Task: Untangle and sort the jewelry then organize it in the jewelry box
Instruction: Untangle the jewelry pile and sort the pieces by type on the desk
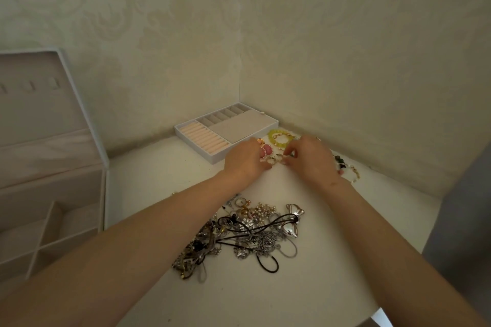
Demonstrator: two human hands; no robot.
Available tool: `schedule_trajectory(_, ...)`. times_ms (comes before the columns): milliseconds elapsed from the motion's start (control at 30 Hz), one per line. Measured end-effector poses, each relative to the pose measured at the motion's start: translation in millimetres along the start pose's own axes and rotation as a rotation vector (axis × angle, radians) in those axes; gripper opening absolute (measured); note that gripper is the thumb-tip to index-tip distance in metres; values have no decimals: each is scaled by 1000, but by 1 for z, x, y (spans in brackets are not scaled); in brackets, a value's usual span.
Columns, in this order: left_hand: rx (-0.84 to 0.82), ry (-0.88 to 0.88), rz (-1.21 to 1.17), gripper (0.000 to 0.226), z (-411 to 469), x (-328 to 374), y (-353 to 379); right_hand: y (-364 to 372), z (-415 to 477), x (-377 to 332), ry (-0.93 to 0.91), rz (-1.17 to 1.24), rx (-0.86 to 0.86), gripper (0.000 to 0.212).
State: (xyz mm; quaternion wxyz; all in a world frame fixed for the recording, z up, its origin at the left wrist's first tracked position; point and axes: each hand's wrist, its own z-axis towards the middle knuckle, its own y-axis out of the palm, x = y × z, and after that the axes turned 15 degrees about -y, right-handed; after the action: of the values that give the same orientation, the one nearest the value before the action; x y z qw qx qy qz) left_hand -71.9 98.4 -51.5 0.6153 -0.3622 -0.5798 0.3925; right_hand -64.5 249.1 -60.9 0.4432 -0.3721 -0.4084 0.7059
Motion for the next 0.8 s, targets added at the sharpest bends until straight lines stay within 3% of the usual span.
schedule_trajectory(100, 6, -62, -2, 56, 0, -4, -1, 1, 0, 1, 7, 17, 3, 17)
schedule_trajectory(333, -118, -23, 24, 55, 0, -3, -10, -1, -4, 3, 28, 86, 17, 18)
schedule_trajectory(500, -253, -11, 209, 40, -4, -21, -49, -15, -12, -14, -22, 296, 75, 8)
schedule_trajectory(633, -429, 8, 199, 29, -16, -47, -74, -26, -13, -39, -139, 483, -127, 9)
schedule_trajectory(800, -408, 72, 106, 23, -27, -70, -81, -27, -12, -69, -306, 472, -360, 12)
